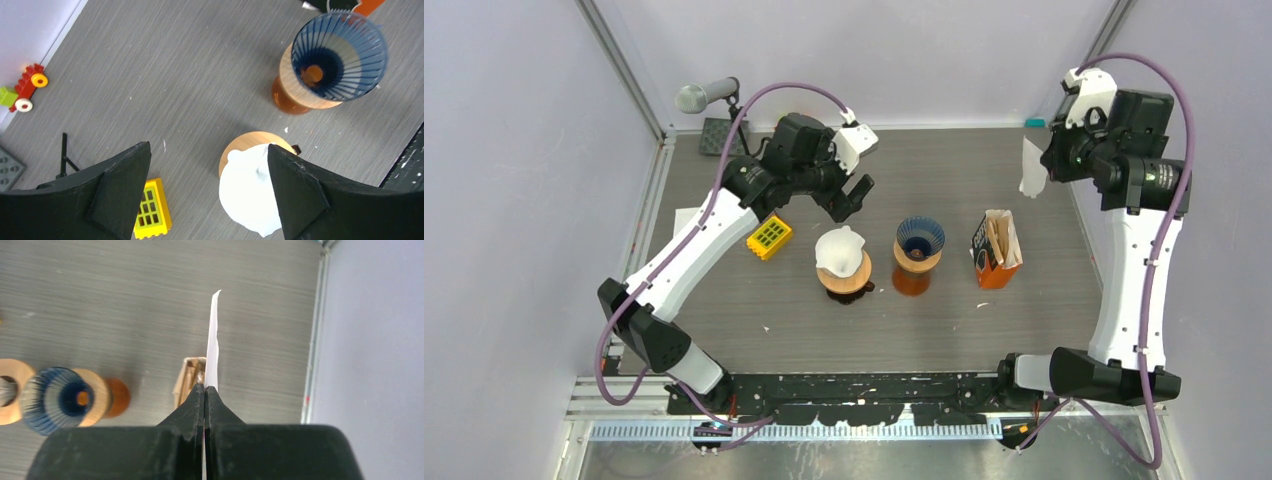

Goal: Place the coffee filter in the dripper
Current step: Pick up the coffee filter from the coffee filter holder, then place the coffee filter in the coffee dripper.

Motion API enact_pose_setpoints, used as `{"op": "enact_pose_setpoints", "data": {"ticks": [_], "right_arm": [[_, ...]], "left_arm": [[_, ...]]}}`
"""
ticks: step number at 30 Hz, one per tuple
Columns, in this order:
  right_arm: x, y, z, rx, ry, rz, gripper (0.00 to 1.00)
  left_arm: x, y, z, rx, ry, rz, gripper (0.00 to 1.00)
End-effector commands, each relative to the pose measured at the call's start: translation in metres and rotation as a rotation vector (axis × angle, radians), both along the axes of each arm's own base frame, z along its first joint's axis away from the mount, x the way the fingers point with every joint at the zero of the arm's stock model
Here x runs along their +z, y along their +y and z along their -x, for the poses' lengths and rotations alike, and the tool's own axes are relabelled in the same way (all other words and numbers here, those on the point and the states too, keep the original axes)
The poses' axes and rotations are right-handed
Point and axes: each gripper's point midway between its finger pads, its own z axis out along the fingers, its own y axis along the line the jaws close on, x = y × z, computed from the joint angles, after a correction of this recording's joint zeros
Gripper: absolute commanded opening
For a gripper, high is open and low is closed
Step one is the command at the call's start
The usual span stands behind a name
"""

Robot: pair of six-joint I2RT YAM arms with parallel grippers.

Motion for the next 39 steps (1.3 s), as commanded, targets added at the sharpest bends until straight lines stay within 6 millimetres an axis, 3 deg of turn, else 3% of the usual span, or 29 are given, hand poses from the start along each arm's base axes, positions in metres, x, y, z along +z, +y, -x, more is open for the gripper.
{"op": "enact_pose_setpoints", "data": {"ticks": [1,6,10,16,19,24,32,39], "right_arm": [[0.024,0.037,0.0,0.12,-0.032,-0.148,0.0],[0.037,0.086,0.004,0.264,-0.047,-0.223,0.0],[0.041,0.132,0.018,0.438,-0.048,-0.273,0.0],[0.031,0.176,0.041,0.657,-0.02,-0.286,0.0],[0.023,0.191,0.052,0.748,-0.014,-0.271,0.0],[0.015,0.214,0.075,0.902,0.001,-0.282,0.0],[0.003,0.231,0.097,1.027,0.013,-0.278,0.0],[-0.002,0.236,0.108,1.075,0.012,-0.298,0.0]], "left_arm": [[0.034,-0.023,-0.001,-0.046,-0.006,0.139,0.88],[0.052,-0.042,0.004,-0.094,0.021,0.243,0.88],[0.066,-0.054,0.013,-0.188,-0.001,0.294,0.88],[0.084,-0.051,0.043,-0.432,-0.124,0.243,0.84],[0.091,-0.044,0.068,-0.558,-0.157,0.212,0.84],[0.09,-0.039,0.092,-0.66,-0.204,0.123,0.83],[0.074,-0.047,0.104,-0.746,-0.199,0.074,0.83],[0.067,-0.063,0.11,-0.795,-0.109,0.133,0.66]]}}
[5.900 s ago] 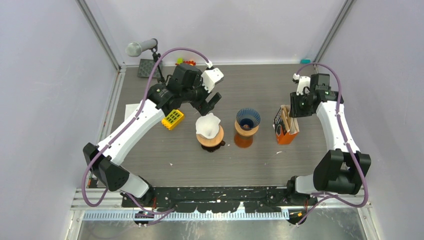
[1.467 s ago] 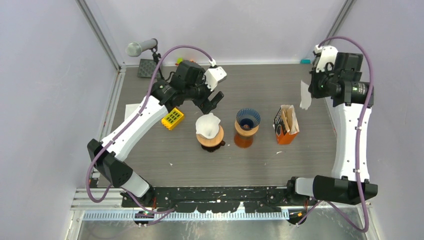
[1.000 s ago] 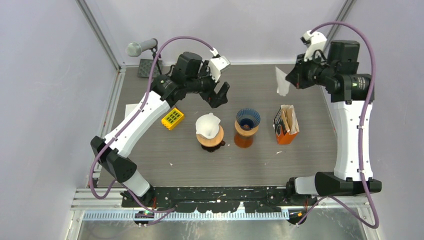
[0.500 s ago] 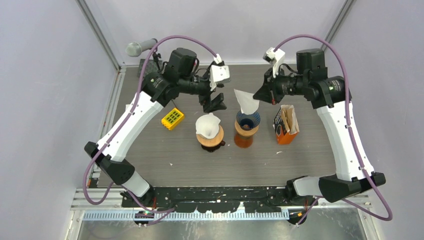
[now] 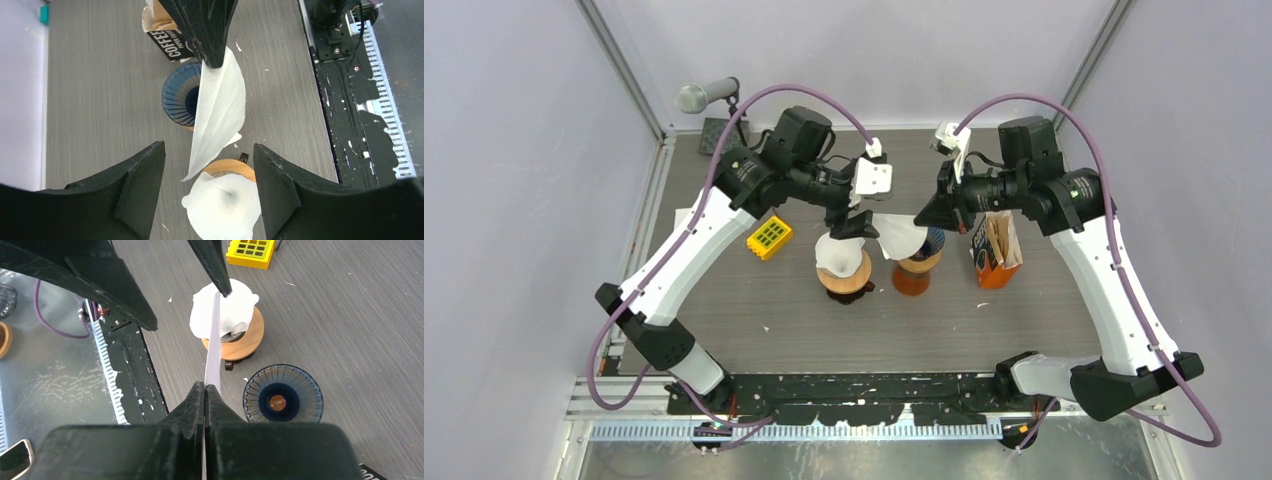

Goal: Place the coffee filter in the dripper
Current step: Place the coffee filter in the coffee dripper.

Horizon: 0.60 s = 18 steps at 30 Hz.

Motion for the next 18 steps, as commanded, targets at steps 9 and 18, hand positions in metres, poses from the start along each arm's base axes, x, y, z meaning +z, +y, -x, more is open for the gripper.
{"op": "enact_pose_setpoints", "data": {"ticks": [9,18], "right_arm": [[0.017,0.004,0.014,0.061,-0.1,-0.06,0.0],[0.017,0.002,0.012,0.045,-0.114,-0.054,0.0]], "left_arm": [[-0.008,-0.021,0.009,-0.082,0.131,0.029,0.57],[-0.017,-0.027,0.011,-0.1,0.195,0.026,0.35]]}}
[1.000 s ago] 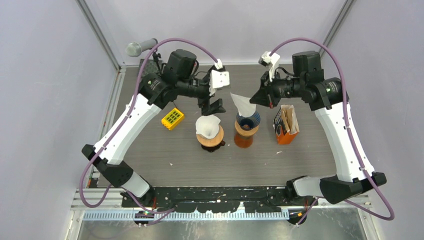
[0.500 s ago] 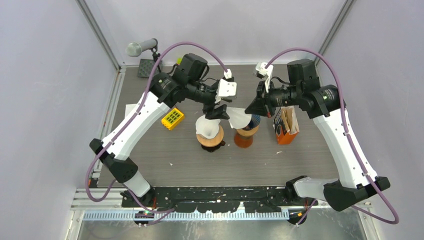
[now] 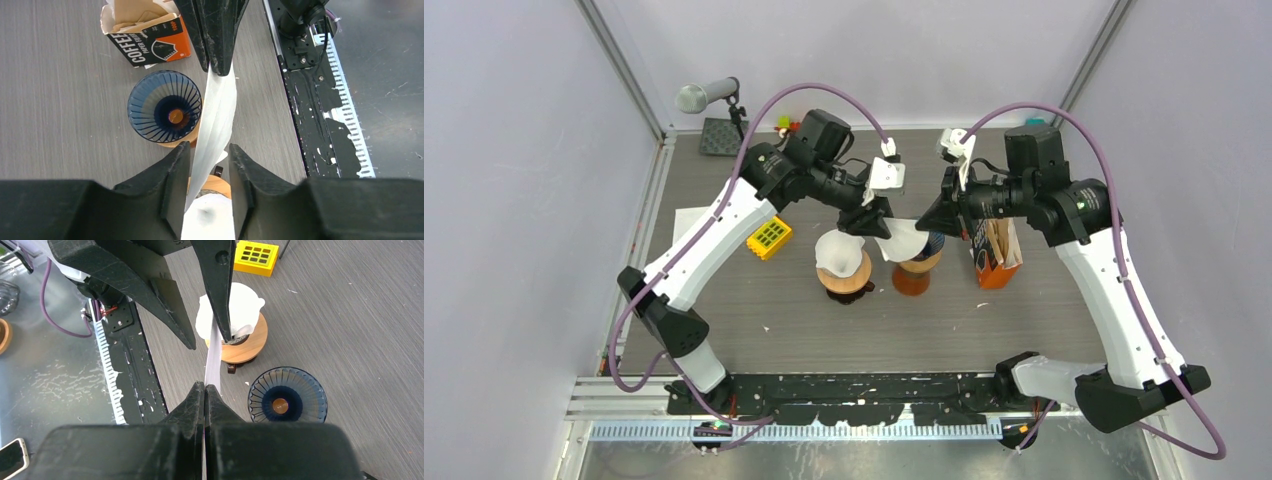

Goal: Place the coffee filter in the dripper
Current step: Place the coffee filter in the coffee dripper.

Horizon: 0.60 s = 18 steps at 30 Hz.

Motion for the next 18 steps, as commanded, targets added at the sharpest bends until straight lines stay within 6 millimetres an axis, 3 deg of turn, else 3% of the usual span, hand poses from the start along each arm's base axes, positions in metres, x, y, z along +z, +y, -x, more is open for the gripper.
{"op": "enact_pose_setpoints", "data": {"ticks": [1,10,12,14,18], "right_arm": [[0.013,0.002,-0.002,0.008,-0.075,-0.025,0.0],[0.019,0.001,-0.005,-0.028,-0.087,-0.038,0.0],[0.021,0.0,-0.008,-0.051,-0.093,-0.042,0.01],[0.021,-0.001,-0.01,-0.071,-0.096,-0.045,0.08],[0.023,-0.003,-0.009,-0.103,-0.109,-0.067,0.37]], "left_arm": [[0.01,-0.006,0.008,-0.038,0.032,0.043,0.32],[0.01,-0.005,0.019,-0.054,0.088,0.055,0.0],[0.011,-0.003,0.022,-0.051,0.094,0.062,0.0],[0.014,-0.001,0.023,-0.035,0.112,0.079,0.0],[0.028,0.008,0.022,-0.005,0.188,0.153,0.0]]}}
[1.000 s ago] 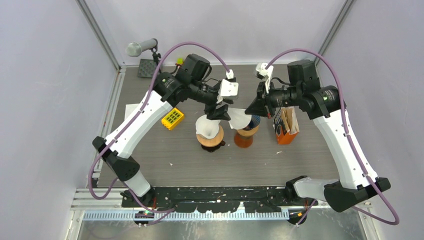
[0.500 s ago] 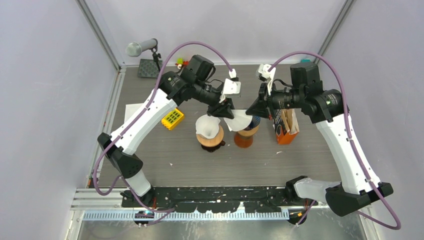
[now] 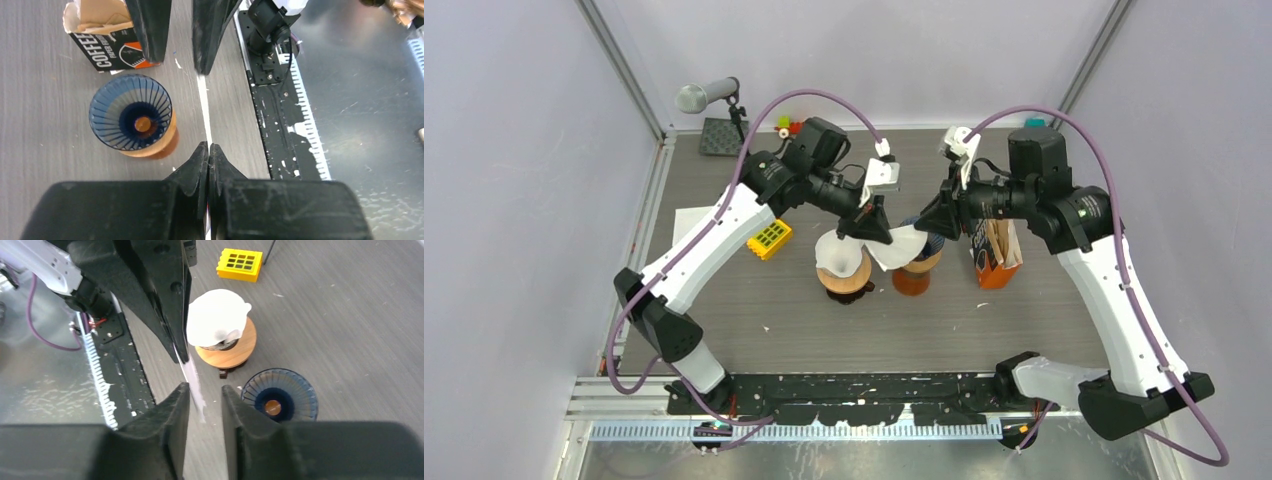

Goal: Place the coffee filter in the dripper
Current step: Place the coffee filter in the coffee dripper.

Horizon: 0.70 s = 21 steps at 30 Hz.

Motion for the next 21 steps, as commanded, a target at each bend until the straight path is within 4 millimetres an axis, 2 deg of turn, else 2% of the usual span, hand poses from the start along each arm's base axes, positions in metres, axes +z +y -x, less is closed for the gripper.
{"op": "enact_pose_setpoints", "data": {"ticks": [1,6,11,14,17,21], "right_arm": [[0.026,-0.002,-0.001,-0.049,-0.112,-0.066,0.41],[0.028,-0.002,0.005,-0.06,-0.128,-0.108,0.44],[0.015,0.007,0.021,0.037,-0.098,-0.145,0.44],[0.003,0.015,0.029,0.113,-0.058,-0.185,0.44],[-0.005,0.02,0.028,0.139,-0.036,-0.204,0.43],[-0.005,0.025,0.029,0.162,-0.007,-0.234,0.43]], "left_arm": [[0.041,0.014,0.006,0.03,0.053,0.141,0.0],[0.057,0.032,0.007,0.082,0.114,0.226,0.0],[0.078,0.046,0.011,0.112,0.192,0.328,0.0],[0.086,0.05,0.011,0.113,0.248,0.38,0.0],[0.093,0.05,0.009,0.115,0.293,0.425,0.0],[0.092,0.047,0.003,0.125,0.346,0.449,0.0]]}}
